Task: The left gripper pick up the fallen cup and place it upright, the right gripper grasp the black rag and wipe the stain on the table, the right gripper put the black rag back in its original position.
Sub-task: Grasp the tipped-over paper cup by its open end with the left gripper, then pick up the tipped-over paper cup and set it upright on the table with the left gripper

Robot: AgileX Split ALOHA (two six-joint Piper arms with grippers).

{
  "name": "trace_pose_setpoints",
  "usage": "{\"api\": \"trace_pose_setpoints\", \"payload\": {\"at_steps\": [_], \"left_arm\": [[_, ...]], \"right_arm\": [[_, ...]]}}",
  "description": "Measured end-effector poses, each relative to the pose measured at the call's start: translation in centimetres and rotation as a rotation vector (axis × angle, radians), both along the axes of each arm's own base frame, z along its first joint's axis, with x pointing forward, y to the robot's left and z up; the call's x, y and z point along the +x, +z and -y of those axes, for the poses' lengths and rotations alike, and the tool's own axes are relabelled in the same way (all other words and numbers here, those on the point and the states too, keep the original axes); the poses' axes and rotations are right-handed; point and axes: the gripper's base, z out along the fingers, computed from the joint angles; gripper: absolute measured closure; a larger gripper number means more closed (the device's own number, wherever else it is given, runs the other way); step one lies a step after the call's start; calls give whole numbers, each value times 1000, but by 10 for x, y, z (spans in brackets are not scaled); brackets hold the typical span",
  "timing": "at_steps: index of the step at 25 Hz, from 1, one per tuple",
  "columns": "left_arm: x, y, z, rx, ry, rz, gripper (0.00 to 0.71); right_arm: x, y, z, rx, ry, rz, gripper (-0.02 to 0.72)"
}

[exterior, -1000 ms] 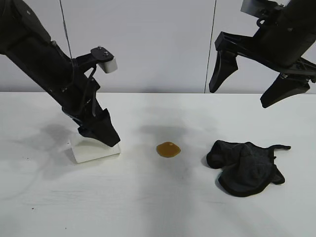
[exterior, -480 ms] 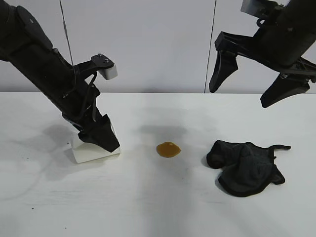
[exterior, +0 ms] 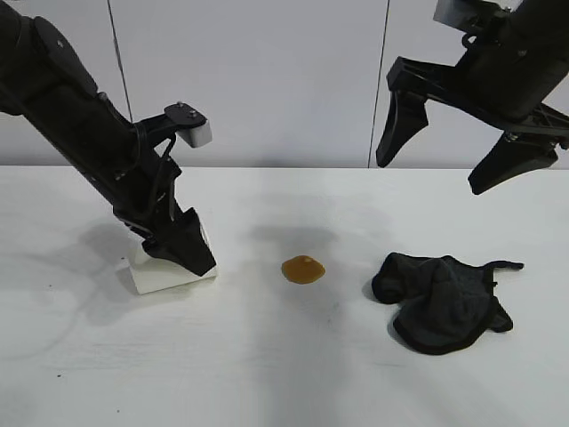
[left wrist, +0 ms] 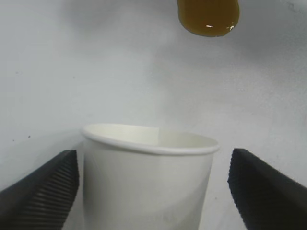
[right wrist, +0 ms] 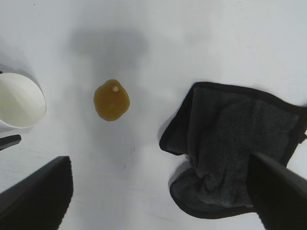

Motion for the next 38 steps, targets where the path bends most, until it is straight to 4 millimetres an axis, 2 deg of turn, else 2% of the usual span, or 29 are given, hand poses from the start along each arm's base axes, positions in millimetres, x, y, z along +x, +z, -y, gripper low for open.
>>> {"api": "trace_pose_setpoints", "payload": {"at_steps": [3, 11, 19, 28, 33, 38], "left_arm": [[0, 0, 0, 1, 1, 3, 174], [0, 0, 0, 7, -4, 6, 245], [1, 1, 0, 8, -29, 17, 253], [-3, 7, 6, -130, -124, 6, 254], [6, 18, -17, -322, -97, -15, 254], [7, 35, -38, -535, -232, 53, 254]], "right_arm": [[0, 0, 0, 0, 0, 0, 22], [0, 0, 0, 0, 0, 0, 22], [0, 0, 0, 0, 0, 0, 22], [-1, 0, 0, -1, 3, -12, 22], [-2, -1, 0, -2, 5, -18, 22], [-2, -1, 0, -2, 5, -18, 22]]}}
